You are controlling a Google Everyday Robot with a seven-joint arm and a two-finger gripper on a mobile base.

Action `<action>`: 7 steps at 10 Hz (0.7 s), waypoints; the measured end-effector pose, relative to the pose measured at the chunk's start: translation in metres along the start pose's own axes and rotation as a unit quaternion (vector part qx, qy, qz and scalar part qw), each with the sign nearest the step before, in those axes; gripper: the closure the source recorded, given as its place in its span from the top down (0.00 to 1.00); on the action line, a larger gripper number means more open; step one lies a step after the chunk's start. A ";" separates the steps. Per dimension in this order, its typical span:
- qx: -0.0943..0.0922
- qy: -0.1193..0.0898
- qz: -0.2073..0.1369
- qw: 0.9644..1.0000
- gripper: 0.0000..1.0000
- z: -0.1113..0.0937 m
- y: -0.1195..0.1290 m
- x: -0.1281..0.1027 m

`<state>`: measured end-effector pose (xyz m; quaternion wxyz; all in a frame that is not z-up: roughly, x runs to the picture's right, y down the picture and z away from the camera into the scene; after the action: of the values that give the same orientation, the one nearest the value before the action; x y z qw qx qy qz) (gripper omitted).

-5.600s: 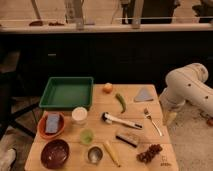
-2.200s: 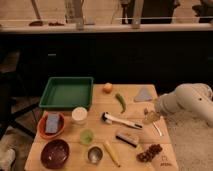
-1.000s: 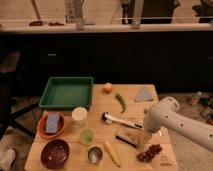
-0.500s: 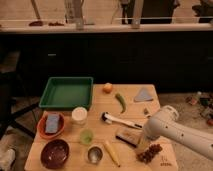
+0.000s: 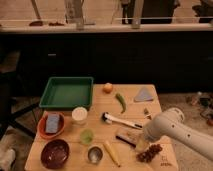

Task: Place eraser in metal cup

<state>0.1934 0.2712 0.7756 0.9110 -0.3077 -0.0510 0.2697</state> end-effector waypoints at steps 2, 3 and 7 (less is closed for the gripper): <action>-0.008 -0.007 -0.001 1.000 0.80 0.007 0.008 -0.007; -0.008 -0.009 -0.002 1.000 0.80 0.010 0.010 -0.009; 0.010 -0.021 -0.001 1.000 0.79 0.022 0.009 -0.006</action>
<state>0.1786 0.2861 0.7881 0.9132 -0.2925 -0.0674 0.2756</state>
